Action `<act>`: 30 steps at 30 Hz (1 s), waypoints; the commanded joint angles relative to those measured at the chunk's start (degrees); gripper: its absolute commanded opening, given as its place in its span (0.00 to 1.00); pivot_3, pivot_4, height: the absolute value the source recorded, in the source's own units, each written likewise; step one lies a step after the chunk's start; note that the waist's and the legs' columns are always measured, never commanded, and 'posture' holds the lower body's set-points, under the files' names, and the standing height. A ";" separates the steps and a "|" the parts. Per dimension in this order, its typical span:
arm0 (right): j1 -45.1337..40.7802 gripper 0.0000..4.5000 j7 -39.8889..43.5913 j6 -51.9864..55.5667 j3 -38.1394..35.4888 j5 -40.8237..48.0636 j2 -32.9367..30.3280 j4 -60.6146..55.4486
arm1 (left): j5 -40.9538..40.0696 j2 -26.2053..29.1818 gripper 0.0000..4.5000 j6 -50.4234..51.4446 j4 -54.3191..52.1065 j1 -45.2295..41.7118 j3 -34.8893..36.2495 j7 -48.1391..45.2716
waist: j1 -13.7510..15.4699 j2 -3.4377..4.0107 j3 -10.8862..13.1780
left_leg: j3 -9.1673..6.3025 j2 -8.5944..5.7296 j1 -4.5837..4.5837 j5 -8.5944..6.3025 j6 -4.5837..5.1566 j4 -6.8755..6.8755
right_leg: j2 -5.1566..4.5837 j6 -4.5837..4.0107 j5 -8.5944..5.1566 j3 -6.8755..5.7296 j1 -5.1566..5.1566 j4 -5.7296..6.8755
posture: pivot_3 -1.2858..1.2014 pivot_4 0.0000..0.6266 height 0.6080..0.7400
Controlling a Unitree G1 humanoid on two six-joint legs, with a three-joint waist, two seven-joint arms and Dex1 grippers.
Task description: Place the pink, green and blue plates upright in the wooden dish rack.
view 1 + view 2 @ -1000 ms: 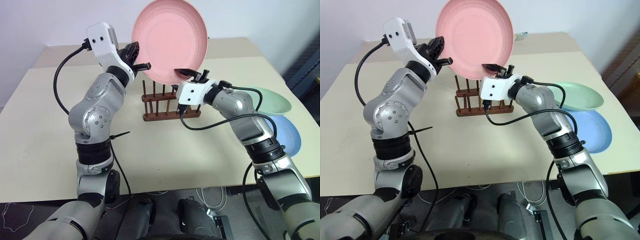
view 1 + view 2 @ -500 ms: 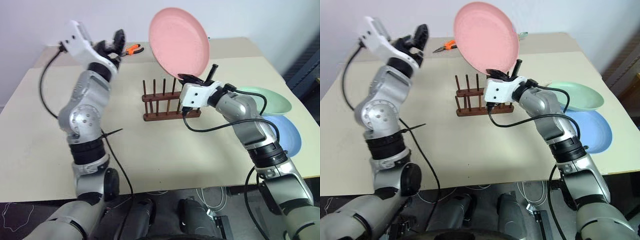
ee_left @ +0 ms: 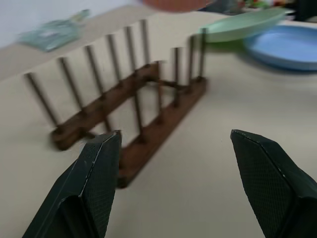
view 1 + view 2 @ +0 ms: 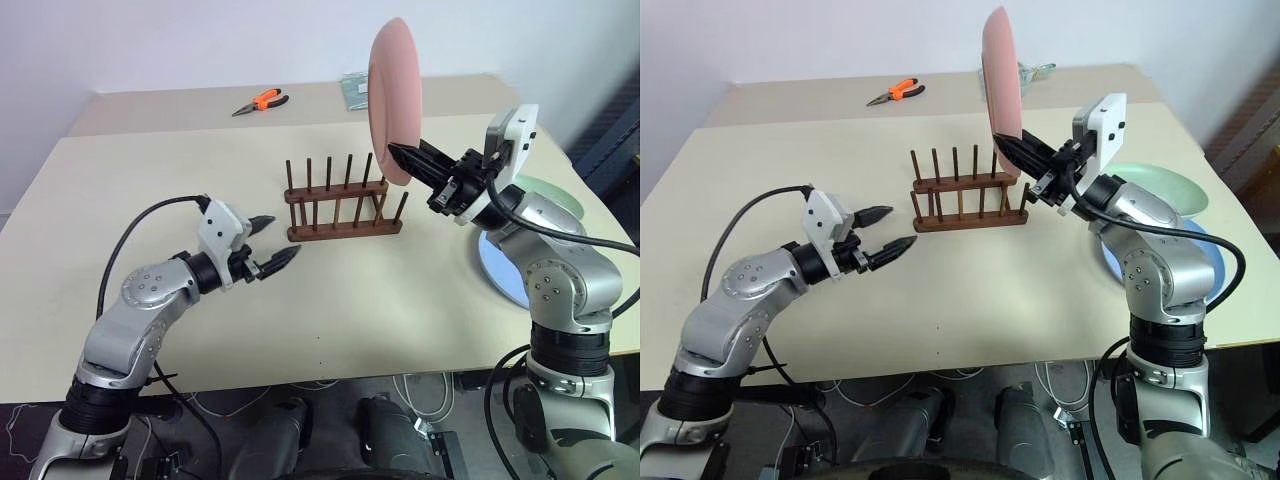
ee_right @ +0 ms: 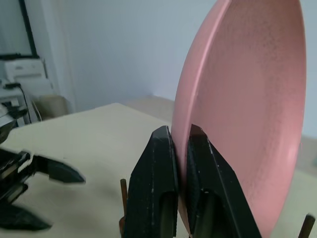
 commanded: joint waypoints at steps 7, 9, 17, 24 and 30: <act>-1.28 0.00 -0.30 0.82 -2.03 2.81 0.34 6.76 | -0.07 -0.49 0.80 1.15 -3.93 1.07 -2.43 -3.06 | 0.00 0.00 0.00 | 0.02 0.00 0.00 0.01 0.01 -0.02 | -0.03 0.01 0.01 0.00 -0.02 0.00 | 0.52 0.24 1.00; -1.44 0.00 0.22 0.78 -1.42 2.14 0.03 9.06 | 0.71 -0.45 0.80 0.87 -3.85 1.18 -3.27 -3.40 | 0.00 0.00 0.00 | 0.03 0.00 0.00 0.01 0.01 -0.01 | -0.02 0.01 0.01 0.00 -0.01 0.00 | 0.52 0.24 1.00; -1.94 0.45 -0.66 1.03 -2.34 2.76 0.32 13.28 | 2.60 -1.48 0.81 0.43 -3.52 1.15 -5.01 -3.42 | -0.01 0.02 0.01 | 0.03 0.00 -0.01 0.01 0.01 -0.02 | -0.03 0.01 0.01 0.00 -0.03 0.00 | 0.52 0.24 1.00; 0.14 0.91 1.44 -6.85 -4.44 -2.06 -5.26 9.08 | 2.65 -1.87 0.81 0.93 -4.11 1.93 -4.89 -3.36 | 0.05 0.08 0.04 | 0.04 0.00 -0.02 0.01 0.01 -0.02 | -0.03 0.02 0.01 -0.01 -0.03 -0.01 | 0.52 0.24 1.00; 8.88 0.91 7.73 -7.85 -8.10 -5.19 -18.62 6.36 | 2.47 -1.06 0.81 0.87 -3.45 2.73 -3.90 -3.92 | 0.18 0.09 0.04 | 0.06 0.00 -0.06 -0.04 0.08 0.03 | -0.08 0.03 0.00 -0.05 0.01 -0.08 | 0.52 0.24 1.00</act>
